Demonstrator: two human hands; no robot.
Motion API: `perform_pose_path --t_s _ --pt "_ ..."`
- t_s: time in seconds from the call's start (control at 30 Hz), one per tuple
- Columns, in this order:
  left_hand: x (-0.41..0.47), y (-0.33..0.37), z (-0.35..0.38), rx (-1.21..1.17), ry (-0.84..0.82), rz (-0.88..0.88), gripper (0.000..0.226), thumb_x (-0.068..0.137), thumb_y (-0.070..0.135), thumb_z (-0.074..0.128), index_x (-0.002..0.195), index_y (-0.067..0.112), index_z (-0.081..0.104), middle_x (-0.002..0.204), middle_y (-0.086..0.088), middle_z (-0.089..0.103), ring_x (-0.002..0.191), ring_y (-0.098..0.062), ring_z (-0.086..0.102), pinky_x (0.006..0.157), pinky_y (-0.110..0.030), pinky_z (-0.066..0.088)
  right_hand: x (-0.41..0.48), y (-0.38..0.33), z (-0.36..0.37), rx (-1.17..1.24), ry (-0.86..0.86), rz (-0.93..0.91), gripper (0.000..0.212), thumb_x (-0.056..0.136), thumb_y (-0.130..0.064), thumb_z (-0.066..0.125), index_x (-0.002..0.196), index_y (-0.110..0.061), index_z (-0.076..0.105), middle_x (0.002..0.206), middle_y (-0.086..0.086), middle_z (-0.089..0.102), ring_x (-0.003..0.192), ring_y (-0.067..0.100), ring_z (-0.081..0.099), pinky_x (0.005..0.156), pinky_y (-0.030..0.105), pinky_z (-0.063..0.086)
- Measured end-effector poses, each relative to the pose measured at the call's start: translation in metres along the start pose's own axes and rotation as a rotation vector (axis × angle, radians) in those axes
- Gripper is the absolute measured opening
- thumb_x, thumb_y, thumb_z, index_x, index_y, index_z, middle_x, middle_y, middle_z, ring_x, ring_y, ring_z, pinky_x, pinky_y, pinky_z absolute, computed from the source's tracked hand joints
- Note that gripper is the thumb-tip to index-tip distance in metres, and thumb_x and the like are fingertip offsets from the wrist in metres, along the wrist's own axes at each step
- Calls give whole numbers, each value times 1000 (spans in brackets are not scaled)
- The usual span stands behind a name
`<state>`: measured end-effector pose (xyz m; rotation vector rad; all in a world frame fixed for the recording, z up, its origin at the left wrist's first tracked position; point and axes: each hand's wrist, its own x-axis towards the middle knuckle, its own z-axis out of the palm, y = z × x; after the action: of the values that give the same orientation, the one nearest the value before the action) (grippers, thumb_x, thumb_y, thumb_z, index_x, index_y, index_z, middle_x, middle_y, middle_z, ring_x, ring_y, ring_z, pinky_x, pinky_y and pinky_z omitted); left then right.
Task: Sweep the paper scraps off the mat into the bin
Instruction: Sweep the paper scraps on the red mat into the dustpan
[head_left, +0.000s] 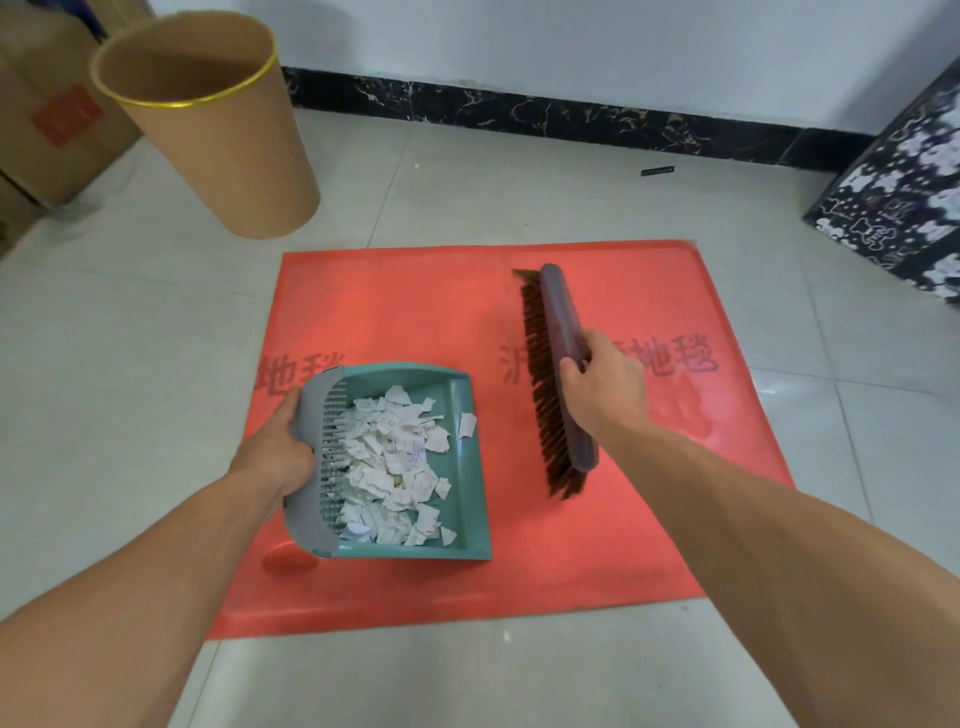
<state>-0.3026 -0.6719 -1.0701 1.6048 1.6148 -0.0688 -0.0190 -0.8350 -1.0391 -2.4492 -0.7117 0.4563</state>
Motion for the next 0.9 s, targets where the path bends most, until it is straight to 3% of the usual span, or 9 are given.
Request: perform_pose_path --t_s 0.17,0.23,0.33,0.43,0.57,0.7,0.83,0.9 --pt "2 -6 -5 19 -27 -13 96 72 9 44 126 81 10 140 1 54 102 -35 63 84 -51 56 -9 10 5 -61 -83 35 37 94 -21 51 131 -17 53 106 15 67 83 31 58 66 26 37" --pt "5 -9 -5 2 -37 -16 96 70 11 44 122 84 10 138 2 55 102 -34 63 83 -52 57 -16 8 15 -38 -108 35 38 93 -22 51 130 -18 53 108 15 67 90 31 61 70 28 41" --pt "-6 2 0 -21 -39 -32 93 79 2 43 139 67 14 136 5 55 103 -32 62 85 -49 56 -26 -5 29 35 -143 42 39 92 -22 52 130 -19 54 111 14 67 99 32 62 74 27 43" --pt "-10 7 9 -68 -37 -34 91 84 -1 42 143 62 14 122 6 55 101 -32 63 84 -48 56 -34 -22 39 119 -170 40 39 91 -21 53 130 -19 56 115 12 67 106 30 61 84 28 45" --pt "-11 11 10 -98 -24 -23 90 84 -1 42 143 61 14 137 1 56 103 -30 62 85 -49 56 -37 -37 38 208 -167 9 44 92 -27 53 136 -23 52 121 5 66 112 23 59 89 24 42" --pt "-13 13 3 -129 19 -15 90 83 -3 44 145 58 20 131 -1 58 103 -30 61 86 -48 55 -32 -41 26 220 -110 -38 44 93 -27 53 137 -25 51 123 4 65 115 23 57 93 26 42" --pt "-15 13 -6 -120 13 19 100 69 6 46 130 78 14 145 8 47 113 -33 58 84 -53 56 -25 -36 17 186 -87 -8 44 93 -28 52 137 -25 51 121 9 65 112 28 58 93 29 44" --pt "-1 1 -6 -124 29 33 100 62 11 44 115 89 11 143 8 49 110 -34 60 83 -54 56 -25 -34 14 187 -60 17 45 94 -27 52 138 -24 50 123 10 64 113 29 58 95 31 44"
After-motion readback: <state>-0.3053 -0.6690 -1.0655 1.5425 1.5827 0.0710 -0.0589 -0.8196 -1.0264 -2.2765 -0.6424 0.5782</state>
